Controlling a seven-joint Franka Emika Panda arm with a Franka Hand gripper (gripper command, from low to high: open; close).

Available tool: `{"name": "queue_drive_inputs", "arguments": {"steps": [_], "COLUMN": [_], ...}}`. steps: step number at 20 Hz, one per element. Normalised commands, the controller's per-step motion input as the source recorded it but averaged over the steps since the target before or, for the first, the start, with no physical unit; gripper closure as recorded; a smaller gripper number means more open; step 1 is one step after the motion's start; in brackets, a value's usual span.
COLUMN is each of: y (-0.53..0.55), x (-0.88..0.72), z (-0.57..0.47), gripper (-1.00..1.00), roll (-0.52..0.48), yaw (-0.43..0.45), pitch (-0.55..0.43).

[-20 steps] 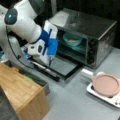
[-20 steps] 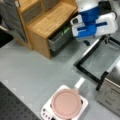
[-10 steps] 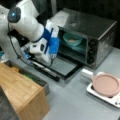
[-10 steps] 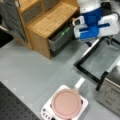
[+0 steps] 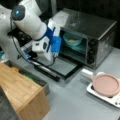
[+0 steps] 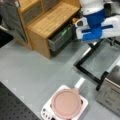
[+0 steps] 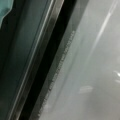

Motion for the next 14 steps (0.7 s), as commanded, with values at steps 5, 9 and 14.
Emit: {"name": "queue_drive_inputs", "arguments": {"steps": [5, 9, 14], "y": [0.33, 0.27, 0.14], "x": [0.04, 0.0, -0.02], "z": [-0.04, -0.07, -0.1], "gripper": [-1.0, -1.0, -1.0], "roll": [0.096, 0.125, 0.111], "yaw": [-0.047, -0.08, -0.046], "pitch": [0.052, 0.019, 0.014]}}
